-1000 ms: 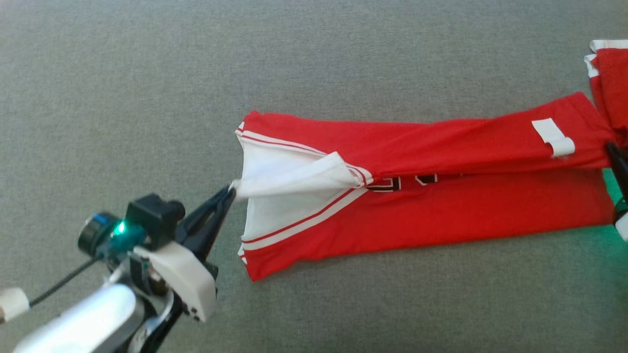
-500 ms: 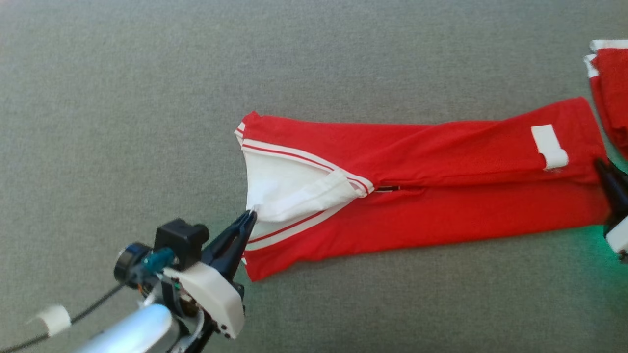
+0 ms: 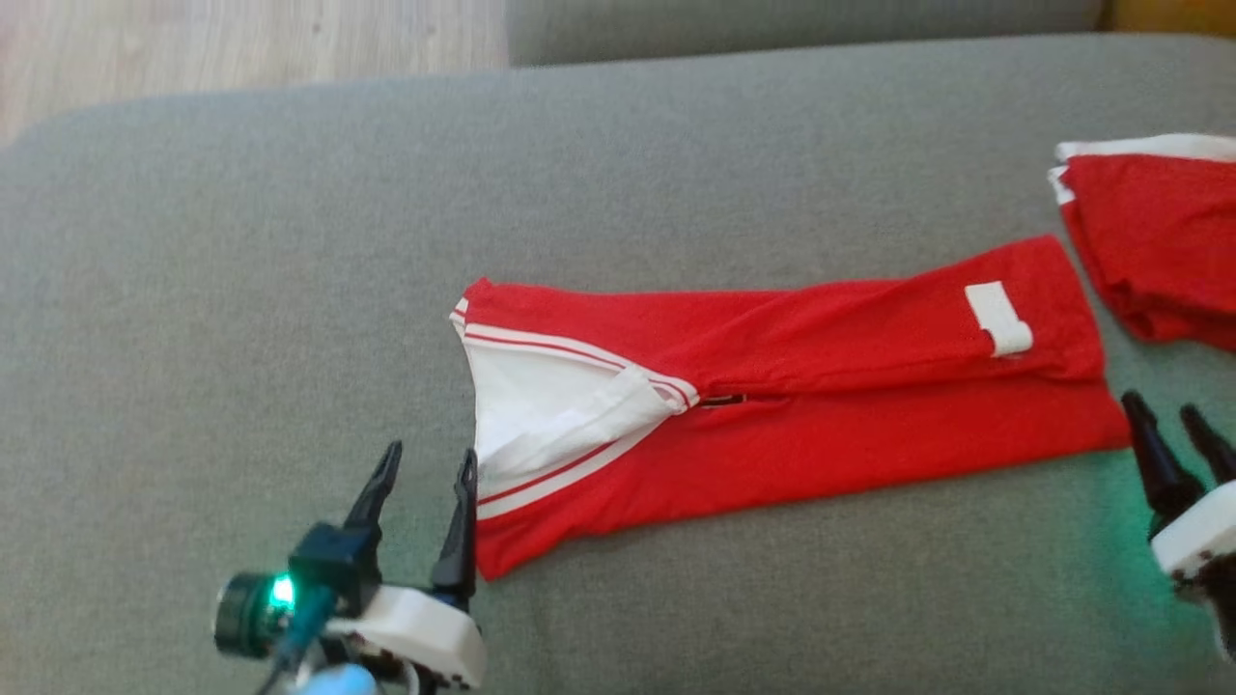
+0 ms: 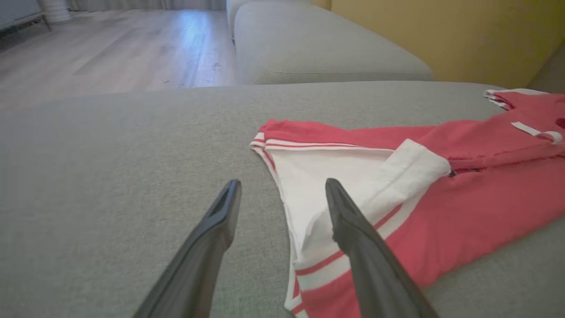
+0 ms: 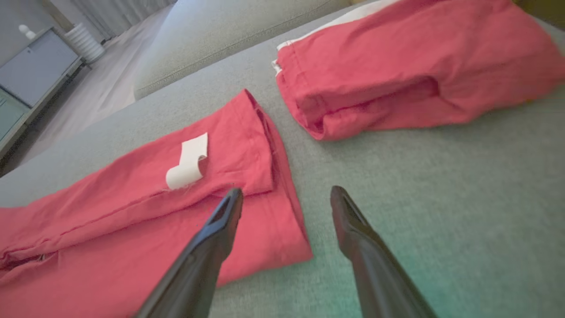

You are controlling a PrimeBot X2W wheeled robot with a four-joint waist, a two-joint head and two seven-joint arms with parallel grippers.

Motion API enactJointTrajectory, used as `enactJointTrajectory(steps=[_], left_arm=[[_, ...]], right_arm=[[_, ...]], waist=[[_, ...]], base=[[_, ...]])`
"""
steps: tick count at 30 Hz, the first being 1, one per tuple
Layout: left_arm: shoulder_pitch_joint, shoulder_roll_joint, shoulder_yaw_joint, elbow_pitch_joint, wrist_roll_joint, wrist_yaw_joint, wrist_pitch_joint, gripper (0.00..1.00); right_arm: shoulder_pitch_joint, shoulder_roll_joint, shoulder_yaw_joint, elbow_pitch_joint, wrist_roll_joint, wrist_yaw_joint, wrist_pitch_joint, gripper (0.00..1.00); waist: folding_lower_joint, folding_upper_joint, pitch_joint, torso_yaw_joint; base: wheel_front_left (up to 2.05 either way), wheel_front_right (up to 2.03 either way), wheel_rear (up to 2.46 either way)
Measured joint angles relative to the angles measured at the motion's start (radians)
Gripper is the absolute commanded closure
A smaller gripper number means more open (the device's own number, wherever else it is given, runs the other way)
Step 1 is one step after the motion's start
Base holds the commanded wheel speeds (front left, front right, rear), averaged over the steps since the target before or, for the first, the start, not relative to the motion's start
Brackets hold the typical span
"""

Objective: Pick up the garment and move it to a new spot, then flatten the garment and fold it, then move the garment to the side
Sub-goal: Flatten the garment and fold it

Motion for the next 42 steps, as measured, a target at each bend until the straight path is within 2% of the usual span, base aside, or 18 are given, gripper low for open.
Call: enactJointTrajectory(steps=[5,11,15,19,24,27,28,29,31,37,42], left_arm=[[0.055,-0.081,0.036,0.023,0.055,0.068,-0.047,0.00],[0.103,-0.151,0.061,0.023,0.186,0.093,-0.052,0.00],[0.126,-0.184,0.071,0.022,0.259,0.089,-0.052,0.00],[0.136,-0.210,0.089,0.038,0.322,0.061,-0.052,0.00],[0.136,-0.234,0.108,0.061,0.361,0.032,-0.054,0.00],[0.138,-0.244,0.130,0.065,0.378,0.021,-0.054,0.00],[0.139,-0.246,0.134,0.067,0.381,0.018,-0.054,0.00],[0.144,-0.248,0.137,0.070,0.386,0.011,-0.054,0.00],[0.159,-0.258,0.147,0.078,0.390,0.004,-0.055,0.00],[0.174,-0.264,0.165,0.092,0.410,-0.014,-0.055,0.00],[0.175,-0.270,0.185,0.095,0.424,-0.031,-0.055,0.00]], right_arm=[[0.010,0.093,-0.055,0.073,-0.056,0.000,0.006,0.00],[-0.018,0.160,-0.145,0.182,-0.148,0.000,0.012,0.00],[-0.090,0.190,-0.195,0.240,-0.195,0.000,0.028,0.00],[-0.158,0.192,-0.244,0.348,-0.249,0.000,0.043,0.00],[-0.183,0.191,-0.269,0.458,-0.292,0.000,0.078,0.00],[-0.198,0.191,-0.275,0.479,-0.297,0.000,0.105,0.01],[-0.201,0.192,-0.275,0.478,-0.297,0.000,0.115,0.19],[-0.201,0.192,-0.275,0.477,-0.296,0.000,0.121,0.55],[-0.200,0.192,-0.271,0.467,-0.285,0.000,0.137,1.00],[-0.187,0.198,-0.253,0.420,-0.259,0.000,0.159,1.00],[-0.148,0.182,-0.240,0.380,-0.265,0.000,0.131,1.00]], waist=[[-0.0001,0.0000,-0.059,-0.008],[0.0000,0.0000,-0.088,0.029],[0.0000,0.0000,-0.084,0.067],[0.0002,0.0000,-0.066,0.109],[0.0002,0.0000,-0.053,0.142],[0.0002,0.0000,-0.054,0.151],[0.0001,0.0000,-0.055,0.152],[0.0002,0.0000,-0.055,0.152],[0.0002,0.0000,-0.056,0.150],[0.0002,0.0000,-0.061,0.140],[0.0002,0.0000,-0.067,0.124]], base=[[0.00,0.00,0.00],[0.00,0.00,0.00],[0.00,0.00,0.00],[0.00,0.00,0.00],[0.00,0.00,0.00],[0.00,0.00,0.00],[0.00,0.00,0.00],[0.00,0.00,0.00],[0.00,0.00,0.00],[0.00,0.00,0.00],[0.00,0.00,0.00]])
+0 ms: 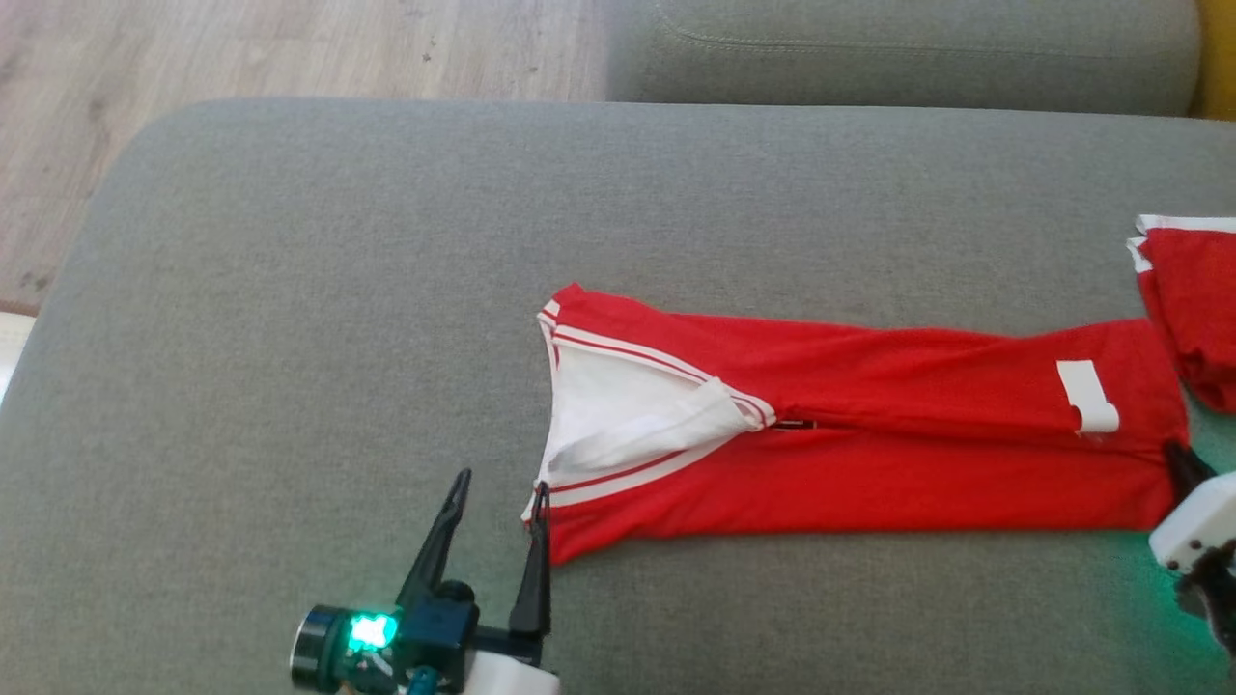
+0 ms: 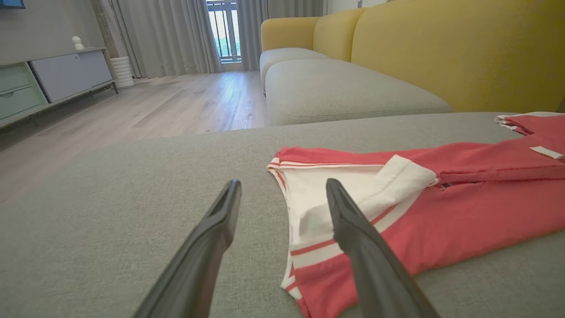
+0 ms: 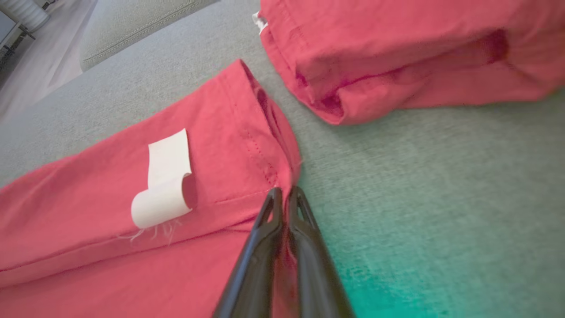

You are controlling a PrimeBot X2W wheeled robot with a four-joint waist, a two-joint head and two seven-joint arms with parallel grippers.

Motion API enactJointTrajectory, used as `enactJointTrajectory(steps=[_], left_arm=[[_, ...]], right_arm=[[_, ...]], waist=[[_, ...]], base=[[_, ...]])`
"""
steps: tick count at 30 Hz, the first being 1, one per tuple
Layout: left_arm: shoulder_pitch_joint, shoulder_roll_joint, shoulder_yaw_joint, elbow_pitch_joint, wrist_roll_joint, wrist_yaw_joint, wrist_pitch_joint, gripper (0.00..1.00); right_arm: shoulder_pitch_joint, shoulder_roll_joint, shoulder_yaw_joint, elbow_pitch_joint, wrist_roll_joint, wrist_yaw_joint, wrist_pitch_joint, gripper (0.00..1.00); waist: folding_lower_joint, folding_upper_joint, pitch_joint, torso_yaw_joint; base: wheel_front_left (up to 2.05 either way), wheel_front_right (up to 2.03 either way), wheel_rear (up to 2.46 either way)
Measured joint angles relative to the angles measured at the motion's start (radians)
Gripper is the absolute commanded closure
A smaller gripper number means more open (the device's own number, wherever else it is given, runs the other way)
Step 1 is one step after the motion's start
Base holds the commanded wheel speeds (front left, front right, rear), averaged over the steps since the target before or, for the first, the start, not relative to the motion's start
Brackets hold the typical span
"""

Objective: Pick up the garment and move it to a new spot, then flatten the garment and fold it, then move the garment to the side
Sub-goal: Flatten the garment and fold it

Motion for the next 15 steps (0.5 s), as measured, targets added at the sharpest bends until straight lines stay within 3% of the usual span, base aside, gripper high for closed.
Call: enactJointTrajectory(steps=[11,15], left_arm=[[0.044,0.000,0.045,0.019,0.016,-0.009,0.000,0.00],[0.045,-0.003,0.057,0.022,0.025,-0.019,0.000,0.00]], right_arm=[[0.044,-0.124,-0.046,-0.117,-0.006,0.000,-0.018,1.00],[0.057,-0.130,-0.060,-0.215,-0.007,0.000,0.003,1.00]], waist=[[0.0000,0.0000,-0.027,-0.029],[0.0000,0.0000,-0.038,-0.035]], base=[[0.00,0.00,0.00],[0.00,0.00,0.00]])
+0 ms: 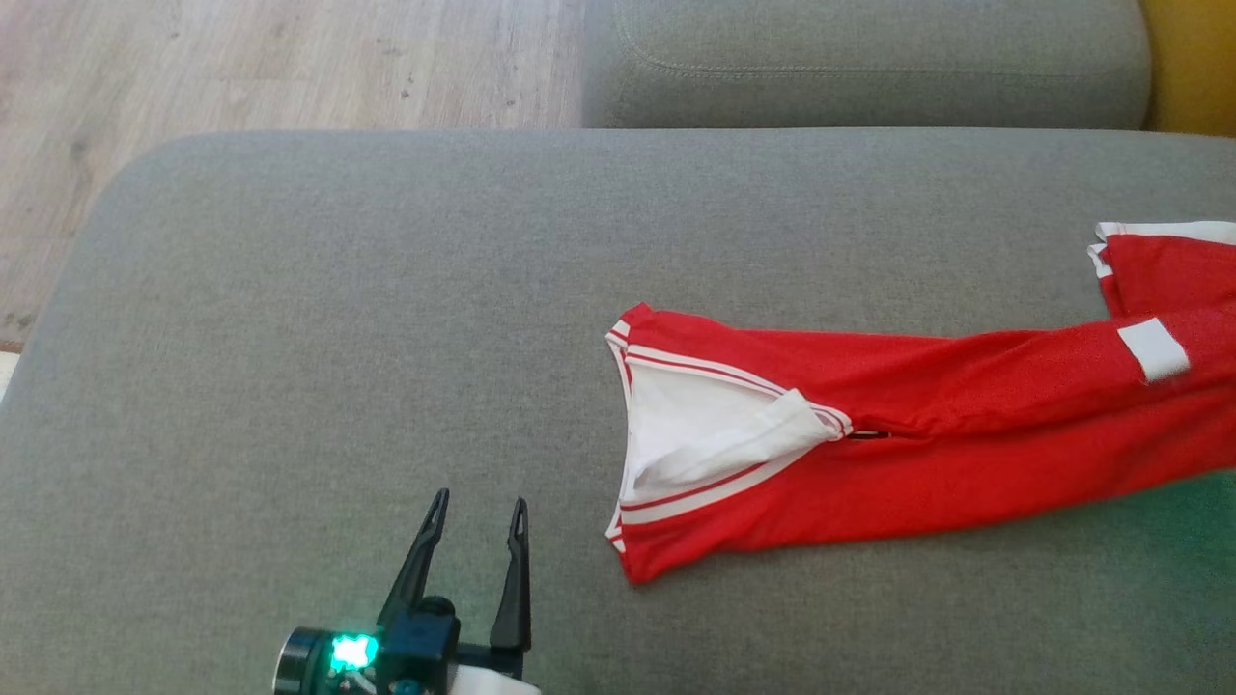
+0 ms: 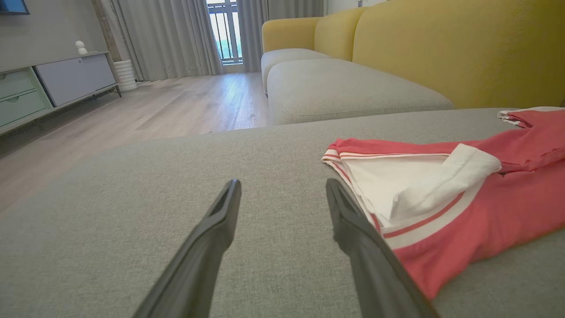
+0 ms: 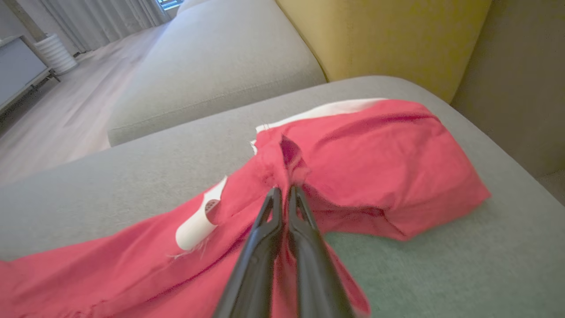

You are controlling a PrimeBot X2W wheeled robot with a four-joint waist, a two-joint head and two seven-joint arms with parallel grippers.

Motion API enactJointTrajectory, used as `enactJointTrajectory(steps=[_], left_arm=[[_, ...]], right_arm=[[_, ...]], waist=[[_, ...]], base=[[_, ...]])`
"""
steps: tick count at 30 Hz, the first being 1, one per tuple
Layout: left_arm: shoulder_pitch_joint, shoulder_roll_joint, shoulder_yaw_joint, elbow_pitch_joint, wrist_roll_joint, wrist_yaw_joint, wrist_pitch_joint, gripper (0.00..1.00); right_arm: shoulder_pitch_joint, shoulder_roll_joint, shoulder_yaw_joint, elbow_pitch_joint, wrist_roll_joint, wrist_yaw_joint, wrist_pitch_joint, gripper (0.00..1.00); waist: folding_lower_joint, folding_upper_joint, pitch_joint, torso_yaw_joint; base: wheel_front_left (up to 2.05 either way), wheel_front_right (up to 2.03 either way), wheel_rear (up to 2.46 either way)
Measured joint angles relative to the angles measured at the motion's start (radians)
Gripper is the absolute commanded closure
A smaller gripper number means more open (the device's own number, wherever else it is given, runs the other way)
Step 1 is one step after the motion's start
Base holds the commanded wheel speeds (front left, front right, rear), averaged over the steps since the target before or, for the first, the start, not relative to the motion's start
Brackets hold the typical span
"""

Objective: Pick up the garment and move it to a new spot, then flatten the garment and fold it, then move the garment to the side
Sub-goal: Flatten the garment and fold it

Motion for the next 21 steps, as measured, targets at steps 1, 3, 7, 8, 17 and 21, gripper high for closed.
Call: enactJointTrajectory(steps=[1,3,7,8,17,21], left_arm=[[0.000,-0.002,0.007,0.004,0.000,-0.006,0.000,0.00],[0.005,-0.003,0.011,0.006,0.000,-0.008,0.000,0.00],[0.021,-0.004,0.012,0.010,0.002,-0.014,0.000,0.00],[0.021,-0.004,0.012,0.010,0.002,-0.016,0.000,0.00],[0.020,-0.009,0.016,0.020,0.009,-0.033,0.000,0.00],[0.020,-0.012,0.017,0.027,0.009,-0.035,0.000,0.00]], right_arm=[[0.002,0.005,-0.002,-0.064,-0.012,0.000,0.020,1.00],[0.003,0.013,-0.002,-0.141,-0.025,0.000,0.046,1.00],[0.006,0.063,-0.005,-0.311,-0.063,0.000,0.117,1.00],[0.010,0.079,-0.006,-0.352,-0.069,0.000,0.137,1.00],[0.074,0.234,0.047,-0.601,-0.136,0.000,0.286,1.00],[0.084,0.297,0.113,-0.636,-0.148,0.000,0.318,1.00]], waist=[[0.0000,0.0000,-0.005,-0.001],[0.0000,0.0000,-0.009,-0.001],[-0.0001,0.0000,-0.017,0.001],[0.0000,0.0000,-0.019,0.003],[0.0000,0.0000,-0.027,0.052],[0.0000,0.0000,-0.028,0.076]], base=[[0.00,0.00,0.00],[0.00,0.00,0.00],[0.00,0.00,0.00],[0.00,0.00,0.00],[0.00,0.00,0.00],[0.00,0.00,0.00]])
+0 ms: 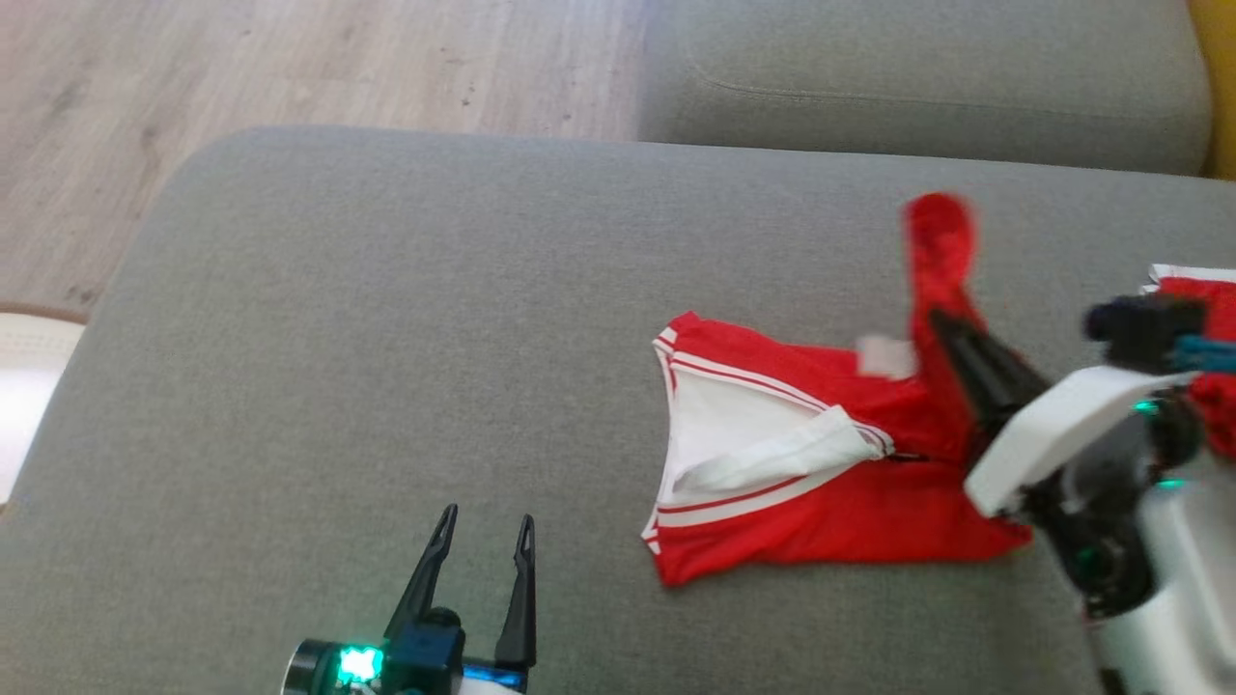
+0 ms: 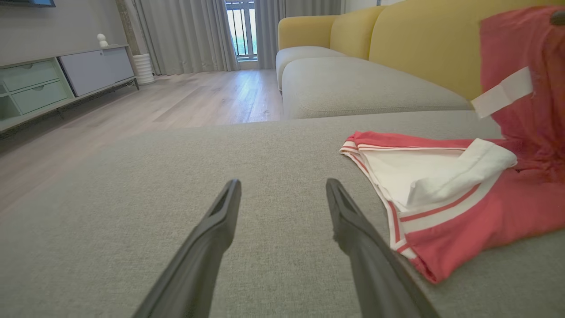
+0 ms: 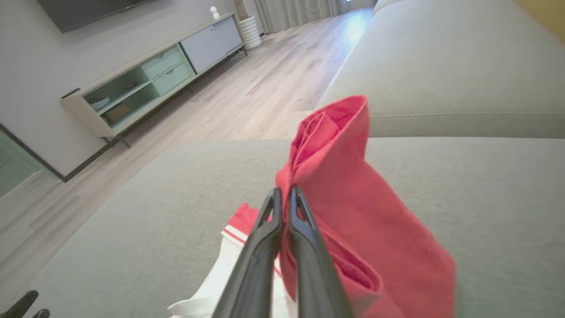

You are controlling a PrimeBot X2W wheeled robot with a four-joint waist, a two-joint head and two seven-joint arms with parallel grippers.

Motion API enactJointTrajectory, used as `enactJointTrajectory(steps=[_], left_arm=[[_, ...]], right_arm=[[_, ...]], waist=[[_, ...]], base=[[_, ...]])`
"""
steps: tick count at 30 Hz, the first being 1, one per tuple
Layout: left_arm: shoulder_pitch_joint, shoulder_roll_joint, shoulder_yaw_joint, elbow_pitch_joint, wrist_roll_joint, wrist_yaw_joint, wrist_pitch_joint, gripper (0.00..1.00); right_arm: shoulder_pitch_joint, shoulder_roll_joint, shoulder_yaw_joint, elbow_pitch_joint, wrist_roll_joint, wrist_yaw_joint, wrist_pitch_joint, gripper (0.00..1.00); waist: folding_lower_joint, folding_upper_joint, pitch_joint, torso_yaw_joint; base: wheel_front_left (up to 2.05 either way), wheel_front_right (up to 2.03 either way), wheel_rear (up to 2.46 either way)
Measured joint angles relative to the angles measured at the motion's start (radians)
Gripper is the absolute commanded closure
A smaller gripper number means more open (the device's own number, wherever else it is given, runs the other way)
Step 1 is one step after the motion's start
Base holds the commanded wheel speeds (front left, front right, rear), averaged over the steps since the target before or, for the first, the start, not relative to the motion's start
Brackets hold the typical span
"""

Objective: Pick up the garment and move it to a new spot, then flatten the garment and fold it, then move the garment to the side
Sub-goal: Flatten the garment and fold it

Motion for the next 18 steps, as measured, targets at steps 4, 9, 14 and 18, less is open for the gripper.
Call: enactJointTrajectory(steps=[4,9,14,18], left_arm=[[0.000,-0.009,0.001,0.001,0.000,-0.007,0.000,0.00],[0.000,-0.015,0.002,0.004,0.000,-0.017,0.000,0.00],[0.000,-0.016,0.006,0.010,0.000,-0.017,0.000,0.00],[0.000,-0.022,0.016,0.012,0.003,-0.018,0.000,0.00]], right_arm=[[0.000,0.064,0.056,0.000,-0.004,0.000,0.007,1.00],[0.000,0.128,0.128,0.052,-0.004,0.000,-0.003,1.00],[0.000,0.150,0.170,0.088,-0.003,0.000,-0.012,0.94],[0.000,0.156,0.184,0.105,0.003,0.000,-0.041,0.00]], waist=[[0.0000,0.0000,-0.002,0.023],[0.0000,0.0000,0.000,0.051],[0.0000,0.0000,0.004,0.066],[0.0000,0.0000,0.004,0.073]], base=[[0.00,0.00,0.00],[0.00,0.00,0.00],[0.00,0.00,0.00],[0.00,0.00,0.00]])
